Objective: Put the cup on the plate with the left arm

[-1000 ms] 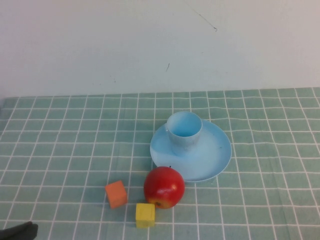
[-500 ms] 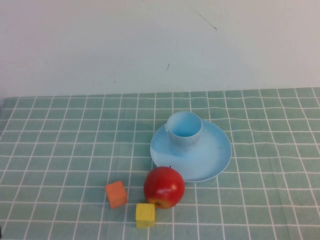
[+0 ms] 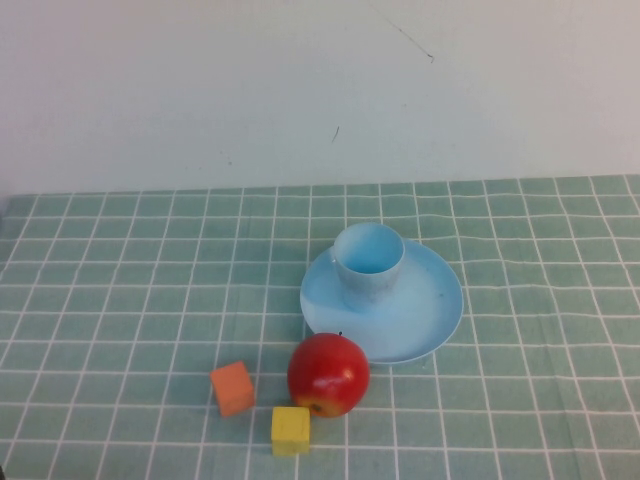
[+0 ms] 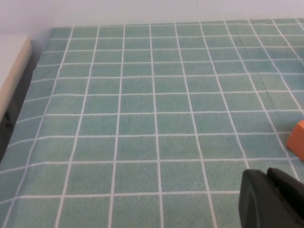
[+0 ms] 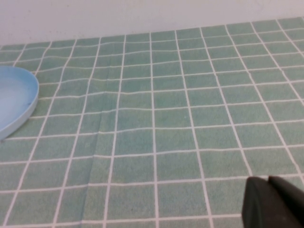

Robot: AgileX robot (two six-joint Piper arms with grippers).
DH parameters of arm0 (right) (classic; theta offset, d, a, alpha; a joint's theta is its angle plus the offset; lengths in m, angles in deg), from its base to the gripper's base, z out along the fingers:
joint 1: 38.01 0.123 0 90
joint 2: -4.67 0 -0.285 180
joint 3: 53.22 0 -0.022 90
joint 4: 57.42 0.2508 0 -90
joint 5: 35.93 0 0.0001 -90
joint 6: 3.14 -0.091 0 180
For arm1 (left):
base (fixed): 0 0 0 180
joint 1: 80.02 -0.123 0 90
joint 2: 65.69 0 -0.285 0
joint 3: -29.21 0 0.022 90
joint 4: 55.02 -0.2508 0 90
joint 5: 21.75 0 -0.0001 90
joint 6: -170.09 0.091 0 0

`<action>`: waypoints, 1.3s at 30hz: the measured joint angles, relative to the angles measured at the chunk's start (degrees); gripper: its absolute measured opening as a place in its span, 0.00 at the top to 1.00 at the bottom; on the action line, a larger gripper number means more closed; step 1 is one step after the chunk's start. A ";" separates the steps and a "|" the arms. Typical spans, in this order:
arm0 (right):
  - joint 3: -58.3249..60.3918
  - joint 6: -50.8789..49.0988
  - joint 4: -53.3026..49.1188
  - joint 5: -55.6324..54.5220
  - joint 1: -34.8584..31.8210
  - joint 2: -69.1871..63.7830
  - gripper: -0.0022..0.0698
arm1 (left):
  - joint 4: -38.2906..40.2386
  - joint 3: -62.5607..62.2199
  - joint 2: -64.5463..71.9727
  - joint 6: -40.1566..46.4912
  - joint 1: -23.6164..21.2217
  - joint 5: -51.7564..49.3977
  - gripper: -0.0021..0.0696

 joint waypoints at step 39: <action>0.00 0.00 0.00 0.00 0.00 0.00 0.97 | 3.98 4.71 -5.64 3.61 0.00 2.25 0.97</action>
